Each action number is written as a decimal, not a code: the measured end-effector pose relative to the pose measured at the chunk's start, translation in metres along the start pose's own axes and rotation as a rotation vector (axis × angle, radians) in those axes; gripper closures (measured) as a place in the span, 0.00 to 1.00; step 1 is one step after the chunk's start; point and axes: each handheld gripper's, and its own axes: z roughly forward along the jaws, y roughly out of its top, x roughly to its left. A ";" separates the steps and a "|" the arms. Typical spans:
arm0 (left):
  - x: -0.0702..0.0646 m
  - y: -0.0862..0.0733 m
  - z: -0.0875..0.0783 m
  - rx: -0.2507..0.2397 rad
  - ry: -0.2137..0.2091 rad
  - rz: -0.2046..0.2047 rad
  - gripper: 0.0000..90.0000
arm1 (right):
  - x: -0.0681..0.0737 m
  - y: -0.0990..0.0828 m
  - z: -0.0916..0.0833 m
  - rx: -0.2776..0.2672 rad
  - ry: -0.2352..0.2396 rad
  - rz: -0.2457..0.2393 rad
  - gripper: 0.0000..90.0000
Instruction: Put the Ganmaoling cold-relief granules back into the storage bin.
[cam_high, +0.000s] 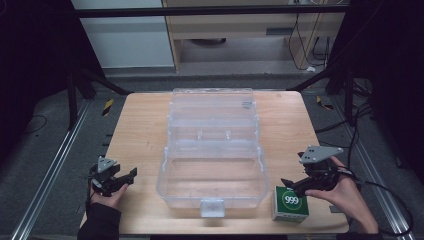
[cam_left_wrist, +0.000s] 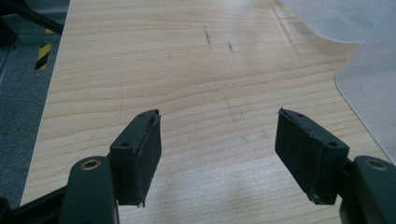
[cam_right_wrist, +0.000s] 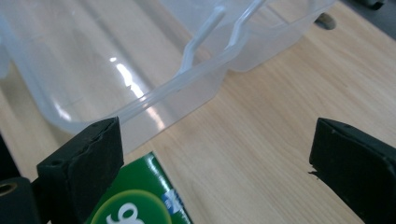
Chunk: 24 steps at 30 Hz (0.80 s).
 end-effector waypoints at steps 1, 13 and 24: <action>0.000 0.000 0.000 0.001 -0.002 0.002 0.34 | 0.001 0.000 0.000 0.011 0.011 -0.011 0.04; -0.004 -0.001 0.004 0.023 -0.015 0.022 0.34 | 0.019 0.004 0.004 0.176 0.101 -0.156 0.02; -0.005 -0.001 0.005 0.034 -0.019 0.033 0.33 | 0.027 -0.001 0.012 0.284 0.136 -0.206 0.02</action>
